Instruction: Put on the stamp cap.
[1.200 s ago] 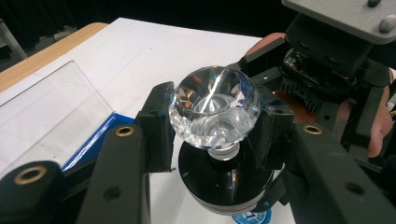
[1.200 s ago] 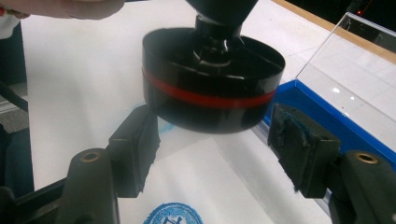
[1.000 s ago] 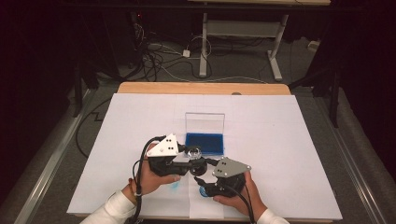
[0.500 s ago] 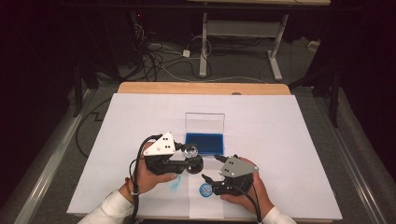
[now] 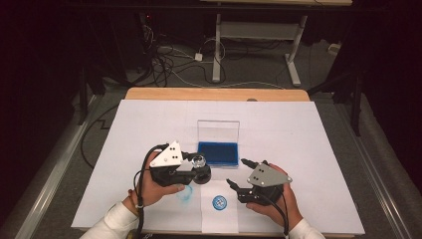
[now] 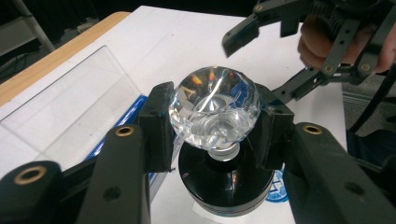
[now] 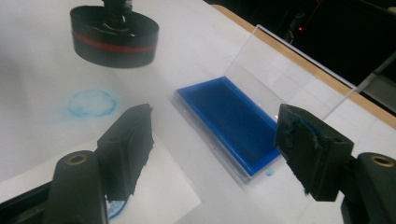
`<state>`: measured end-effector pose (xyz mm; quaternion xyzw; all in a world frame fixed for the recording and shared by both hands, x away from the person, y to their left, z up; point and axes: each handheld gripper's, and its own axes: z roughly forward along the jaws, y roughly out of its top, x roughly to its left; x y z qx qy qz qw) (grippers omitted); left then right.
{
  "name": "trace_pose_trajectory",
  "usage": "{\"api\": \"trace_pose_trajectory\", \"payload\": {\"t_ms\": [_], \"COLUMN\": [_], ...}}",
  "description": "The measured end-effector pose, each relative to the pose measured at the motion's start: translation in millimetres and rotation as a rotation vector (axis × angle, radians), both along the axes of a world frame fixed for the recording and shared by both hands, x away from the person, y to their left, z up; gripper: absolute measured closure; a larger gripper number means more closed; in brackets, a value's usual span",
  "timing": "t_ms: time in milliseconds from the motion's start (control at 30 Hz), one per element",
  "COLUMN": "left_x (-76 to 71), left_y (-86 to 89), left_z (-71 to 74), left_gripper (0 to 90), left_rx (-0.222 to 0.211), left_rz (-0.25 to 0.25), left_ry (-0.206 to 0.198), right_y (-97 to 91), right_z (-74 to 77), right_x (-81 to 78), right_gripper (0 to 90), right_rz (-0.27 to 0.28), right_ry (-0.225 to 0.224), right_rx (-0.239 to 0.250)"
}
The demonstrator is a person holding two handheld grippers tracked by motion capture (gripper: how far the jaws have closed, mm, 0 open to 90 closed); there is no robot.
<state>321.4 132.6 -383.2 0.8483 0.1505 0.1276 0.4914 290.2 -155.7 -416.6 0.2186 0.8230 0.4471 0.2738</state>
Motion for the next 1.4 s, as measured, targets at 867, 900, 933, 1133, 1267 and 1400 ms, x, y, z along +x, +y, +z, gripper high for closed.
{"api": "trace_pose_trajectory", "payload": {"t_ms": [867, 900, 933, 1133, 1267, 1400], "left_x": [5.7, 5.9, 6.1, 6.7, 7.7, 8.9], "left_y": [15.6, 16.1, 16.5, 18.7, 20.8, 23.6], "left_z": [5.0, 5.3, 5.6, 7.0, 8.1, 9.6], "left_gripper": [54.8, 54.7, 54.8, 54.8, 54.8, 54.7], "left_rx": [0.041, 0.041, 0.044, 0.048, 0.049, 0.045], "left_rz": [0.090, 0.090, 0.091, 0.106, 0.118, 0.125], "left_ry": [-0.055, -0.057, -0.058, -0.067, -0.075, -0.078], "right_y": [-48.9, -50.2, -52.0, -62.1, -67.8, -72.6], "right_z": [0.3, 0.1, -0.2, -2.4, -5.1, -6.9], "right_x": [-15.1, -15.7, -16.1, -20.0, -21.7, -24.0], "right_gripper": [28.2, 28.1, 28.0, 26.8, 23.8, 22.2], "right_rz": [-0.085, -0.090, -0.092, -0.117, -0.133, -0.149], "right_ry": [-0.055, -0.055, -0.054, -0.057, -0.052, -0.049], "right_rx": [0.012, 0.011, 0.010, 0.010, 0.013, 0.016]}}
